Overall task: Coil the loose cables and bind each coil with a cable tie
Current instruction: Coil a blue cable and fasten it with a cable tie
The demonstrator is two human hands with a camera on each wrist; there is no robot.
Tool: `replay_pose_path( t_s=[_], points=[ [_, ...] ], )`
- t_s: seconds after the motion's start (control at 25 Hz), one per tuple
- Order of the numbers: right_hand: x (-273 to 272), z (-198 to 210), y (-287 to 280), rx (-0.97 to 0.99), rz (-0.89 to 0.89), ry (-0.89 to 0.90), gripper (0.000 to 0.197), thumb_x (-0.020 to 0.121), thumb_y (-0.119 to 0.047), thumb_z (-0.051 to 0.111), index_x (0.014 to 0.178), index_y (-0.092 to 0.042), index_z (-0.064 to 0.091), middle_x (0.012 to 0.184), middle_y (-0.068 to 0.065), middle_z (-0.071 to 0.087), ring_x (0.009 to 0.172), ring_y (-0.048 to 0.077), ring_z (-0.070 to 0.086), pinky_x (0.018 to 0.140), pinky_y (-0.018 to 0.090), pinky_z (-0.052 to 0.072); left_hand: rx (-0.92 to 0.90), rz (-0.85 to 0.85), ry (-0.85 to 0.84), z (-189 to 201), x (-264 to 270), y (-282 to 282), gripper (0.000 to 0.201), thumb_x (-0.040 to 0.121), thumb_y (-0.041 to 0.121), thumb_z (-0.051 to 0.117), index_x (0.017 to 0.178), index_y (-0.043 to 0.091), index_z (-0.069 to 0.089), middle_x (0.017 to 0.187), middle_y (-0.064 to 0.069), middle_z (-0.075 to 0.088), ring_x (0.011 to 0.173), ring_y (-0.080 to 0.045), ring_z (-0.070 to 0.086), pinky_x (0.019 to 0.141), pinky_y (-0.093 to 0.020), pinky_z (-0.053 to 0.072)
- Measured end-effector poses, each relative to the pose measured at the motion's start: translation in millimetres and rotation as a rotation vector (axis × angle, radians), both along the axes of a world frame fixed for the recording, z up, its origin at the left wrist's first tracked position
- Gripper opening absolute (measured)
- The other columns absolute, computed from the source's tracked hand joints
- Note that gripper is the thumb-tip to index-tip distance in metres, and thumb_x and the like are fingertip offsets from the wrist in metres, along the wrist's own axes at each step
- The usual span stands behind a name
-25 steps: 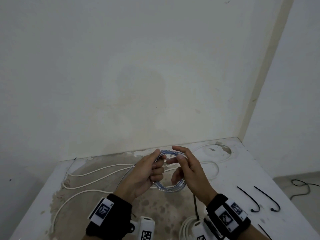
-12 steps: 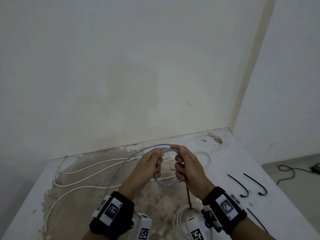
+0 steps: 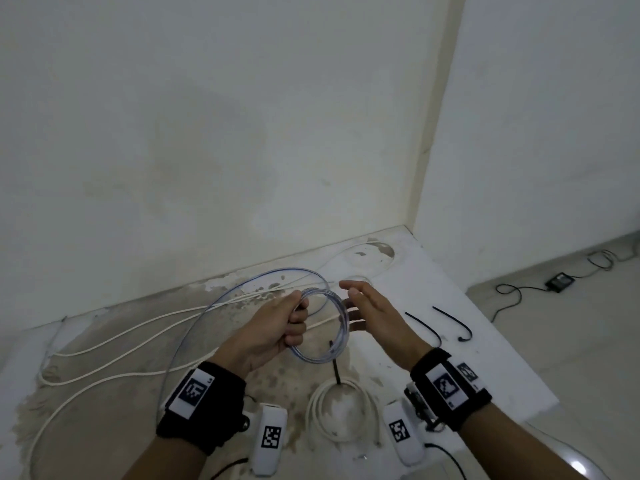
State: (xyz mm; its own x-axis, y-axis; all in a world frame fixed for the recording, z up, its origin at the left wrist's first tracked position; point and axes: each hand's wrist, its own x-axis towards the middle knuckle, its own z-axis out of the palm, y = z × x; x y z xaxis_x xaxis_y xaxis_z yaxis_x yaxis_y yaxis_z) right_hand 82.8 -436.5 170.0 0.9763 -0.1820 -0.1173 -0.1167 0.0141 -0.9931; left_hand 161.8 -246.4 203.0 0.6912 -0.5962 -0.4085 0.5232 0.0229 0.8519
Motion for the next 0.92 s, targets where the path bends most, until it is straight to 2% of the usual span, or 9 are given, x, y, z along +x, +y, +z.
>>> replay_pose_path(
  t_s=[0.04, 0.12, 0.2, 0.28, 0.36, 0.44, 0.52, 0.68, 0.92],
  points=[
    [-11, -12, -20, -0.084, -0.011, 0.054, 0.024, 0.104, -0.03, 0.049, 0.123, -0.026, 0.062, 0.1, 0.006, 0.067, 0.082, 0.015, 0.068, 0.073, 0.026, 0.055, 0.043, 0.011, -0.034, -5, -1, -4, 0.034, 0.106, 0.031, 0.033, 0.081, 0.012, 0.047, 0.055, 0.006, 0.032, 0.041, -0.005, 0.021, 0.037, -0.017, 0.025],
    [-41, -42, -65, -0.28, -0.012, 0.186, 0.018, 0.1, -0.021, 0.054, 0.115, -0.024, 0.065, 0.099, 0.007, 0.066, 0.077, 0.014, 0.068, 0.067, 0.022, 0.052, 0.106, 0.044, -0.082, -12, 0, -10, 0.035, 0.106, 0.03, 0.03, 0.08, 0.013, 0.045, 0.054, 0.006, 0.031, 0.039, -0.004, 0.02, 0.036, -0.017, 0.023],
    [-78, -78, -107, -0.538, 0.045, 0.361, 0.012, 0.099, -0.02, 0.057, 0.105, -0.026, 0.065, 0.099, 0.005, 0.067, 0.075, 0.014, 0.066, 0.067, 0.02, 0.048, 0.15, 0.06, -0.117, -17, -1, -16, 0.036, 0.107, 0.03, 0.029, 0.079, 0.013, 0.044, 0.054, 0.006, 0.029, 0.039, -0.004, 0.019, 0.036, -0.017, 0.02],
    [-114, -113, -131, -0.754, 0.116, 0.525, 0.009, 0.096, -0.026, 0.061, 0.102, -0.033, 0.059, 0.104, 0.003, 0.062, 0.083, 0.013, 0.06, 0.075, 0.022, 0.048, 0.179, 0.05, -0.125, -23, -3, -22, 0.036, 0.106, 0.031, 0.03, 0.078, 0.013, 0.044, 0.054, 0.006, 0.029, 0.039, -0.004, 0.019, 0.037, -0.017, 0.019],
    [-141, -142, -136, -0.862, 0.157, 0.595, 0.019, 0.093, -0.036, 0.066, 0.109, -0.035, 0.056, 0.109, 0.001, 0.052, 0.093, 0.013, 0.054, 0.084, 0.024, 0.046, 0.203, 0.031, -0.109, -30, -6, -30, 0.035, 0.106, 0.031, 0.031, 0.08, 0.013, 0.046, 0.054, 0.007, 0.03, 0.04, -0.004, 0.02, 0.037, -0.017, 0.02],
    [-156, -161, -128, -0.869, 0.177, 0.546, 0.035, 0.089, -0.042, 0.07, 0.119, -0.033, 0.055, 0.113, -0.003, 0.047, 0.1, 0.01, 0.055, 0.083, 0.021, 0.044, 0.231, 0.012, -0.11, -34, -9, -36, 0.035, 0.106, 0.031, 0.032, 0.081, 0.012, 0.047, 0.053, 0.008, 0.031, 0.04, -0.004, 0.021, 0.037, -0.017, 0.021],
    [-161, -171, -120, -0.905, 0.198, 0.465, 0.042, 0.087, -0.045, 0.07, 0.124, -0.034, 0.052, 0.117, -0.006, 0.044, 0.102, 0.008, 0.058, 0.079, 0.02, 0.047, 0.243, -0.007, -0.108, -35, -12, -40, 0.034, 0.106, 0.03, 0.031, 0.082, 0.013, 0.047, 0.053, 0.007, 0.031, 0.04, -0.005, 0.02, 0.038, -0.017, 0.021],
    [-161, -176, -115, -0.977, 0.162, 0.384, 0.042, 0.087, -0.049, 0.068, 0.122, -0.037, 0.049, 0.117, -0.011, 0.045, 0.101, 0.003, 0.061, 0.074, 0.024, 0.053, 0.265, -0.032, -0.094, -38, -15, -38, 0.033, 0.106, 0.03, 0.031, 0.084, 0.011, 0.046, 0.055, 0.006, 0.031, 0.041, -0.005, 0.021, 0.039, -0.018, 0.022],
    [-151, -174, -121, -1.117, 0.21, 0.322, 0.044, 0.085, -0.054, 0.065, 0.123, -0.039, 0.05, 0.118, -0.013, 0.044, 0.1, 0.003, 0.056, 0.073, 0.025, 0.053, 0.309, 0.003, -0.053, -43, -22, -28, 0.033, 0.106, 0.03, 0.031, 0.085, 0.01, 0.047, 0.055, 0.005, 0.033, 0.041, -0.006, 0.022, 0.04, -0.02, 0.024]
  ],
)
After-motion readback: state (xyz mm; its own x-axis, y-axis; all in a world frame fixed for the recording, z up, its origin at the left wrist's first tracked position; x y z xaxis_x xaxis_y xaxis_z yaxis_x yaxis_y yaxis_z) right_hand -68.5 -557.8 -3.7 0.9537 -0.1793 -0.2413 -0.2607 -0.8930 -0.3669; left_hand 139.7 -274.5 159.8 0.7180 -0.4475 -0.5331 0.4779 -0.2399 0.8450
